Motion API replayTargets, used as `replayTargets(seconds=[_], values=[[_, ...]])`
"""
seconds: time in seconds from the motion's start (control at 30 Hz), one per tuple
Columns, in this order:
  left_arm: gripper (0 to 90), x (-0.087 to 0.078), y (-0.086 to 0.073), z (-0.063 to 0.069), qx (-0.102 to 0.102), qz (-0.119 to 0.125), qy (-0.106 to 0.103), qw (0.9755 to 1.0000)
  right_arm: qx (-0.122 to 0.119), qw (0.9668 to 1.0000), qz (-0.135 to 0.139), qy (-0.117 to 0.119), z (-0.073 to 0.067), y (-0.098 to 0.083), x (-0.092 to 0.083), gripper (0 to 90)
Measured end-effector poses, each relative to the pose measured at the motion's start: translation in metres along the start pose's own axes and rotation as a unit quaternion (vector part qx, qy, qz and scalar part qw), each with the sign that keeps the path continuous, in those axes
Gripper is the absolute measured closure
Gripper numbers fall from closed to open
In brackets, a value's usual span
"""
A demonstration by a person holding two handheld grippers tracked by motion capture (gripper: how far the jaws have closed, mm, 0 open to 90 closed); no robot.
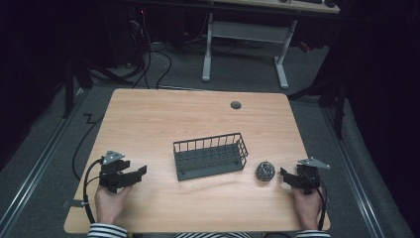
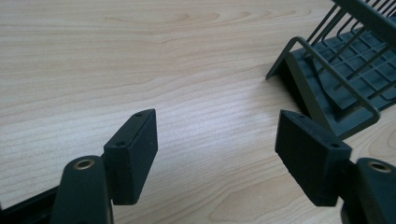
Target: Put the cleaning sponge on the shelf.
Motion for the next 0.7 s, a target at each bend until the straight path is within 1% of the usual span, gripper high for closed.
replayTargets(seconds=[0.2, 0.37, 0.7], values=[[30.2, 0.006, -0.01, -0.004, -0.005, -0.008, 0.005, 0.9999, 0.0, 1.0, 0.0, 0.0, 0.0, 0.0, 0.0, 29.8], [30.1, 0.01, -0.015, -0.007, -0.009, -0.009, 0.007, 0.9999, 0.0, 1.0, 0.0, 0.0, 0.0, 0.0, 0.0, 29.8], [30.1, 0.02, -0.025, -0.014, -0.005, -0.013, 0.025, 0.9996, 0.001, 1.0, 0.0, 0.0, 0.0, 0.0, 0.0, 29.8]])
Point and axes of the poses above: each handheld gripper's, and its own axes: x roughly forward along the jaws, y roughly out of its top, z roughly to its right, the point moved 5 cm from there along x, roughly forward along the jaws, and after that the axes turned 11 degrees about -x, right-handed, at the moved point
